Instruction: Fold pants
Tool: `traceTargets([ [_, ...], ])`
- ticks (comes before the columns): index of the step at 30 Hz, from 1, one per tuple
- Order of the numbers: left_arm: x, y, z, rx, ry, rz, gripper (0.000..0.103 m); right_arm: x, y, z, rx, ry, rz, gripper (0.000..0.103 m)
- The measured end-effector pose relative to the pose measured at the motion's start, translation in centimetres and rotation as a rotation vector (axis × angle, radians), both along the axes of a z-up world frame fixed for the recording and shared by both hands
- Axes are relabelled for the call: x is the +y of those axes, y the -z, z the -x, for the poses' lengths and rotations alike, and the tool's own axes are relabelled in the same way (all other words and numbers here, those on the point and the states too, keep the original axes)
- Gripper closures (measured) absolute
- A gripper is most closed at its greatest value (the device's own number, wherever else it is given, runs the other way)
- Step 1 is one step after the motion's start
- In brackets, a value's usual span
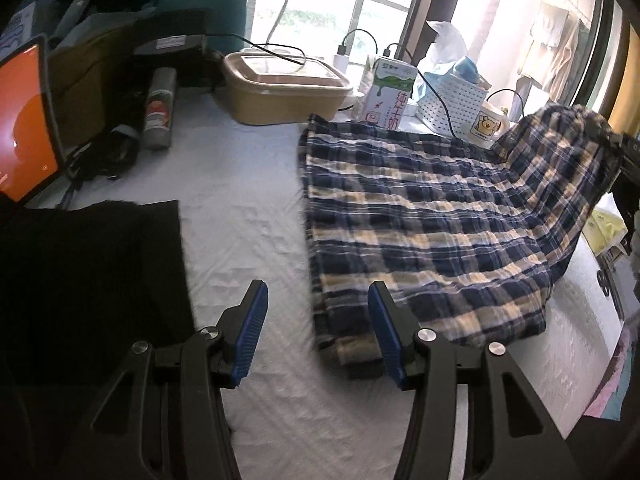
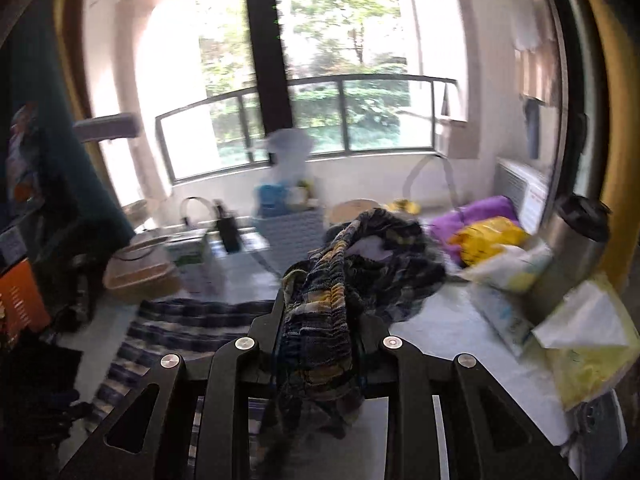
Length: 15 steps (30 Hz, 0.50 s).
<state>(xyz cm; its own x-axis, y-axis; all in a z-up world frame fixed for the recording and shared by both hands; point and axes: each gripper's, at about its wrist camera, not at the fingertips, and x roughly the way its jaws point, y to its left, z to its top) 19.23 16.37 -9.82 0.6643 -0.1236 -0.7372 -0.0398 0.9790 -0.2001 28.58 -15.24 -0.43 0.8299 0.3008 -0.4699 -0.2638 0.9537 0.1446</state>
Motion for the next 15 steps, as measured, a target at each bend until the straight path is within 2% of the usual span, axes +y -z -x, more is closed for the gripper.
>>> traceTargets([
  [7,2.4,-0.3,1.3,-0.019,0.000,0.012,0.051,9.0,0.0,1.3,-0.014,-0.158,0.059,0.076],
  [15,4.8,-0.3,2.2,-0.032,-0.011,0.023,0.050,18.8,3.8,2.2,0.074,-0.317,0.159,0.076],
])
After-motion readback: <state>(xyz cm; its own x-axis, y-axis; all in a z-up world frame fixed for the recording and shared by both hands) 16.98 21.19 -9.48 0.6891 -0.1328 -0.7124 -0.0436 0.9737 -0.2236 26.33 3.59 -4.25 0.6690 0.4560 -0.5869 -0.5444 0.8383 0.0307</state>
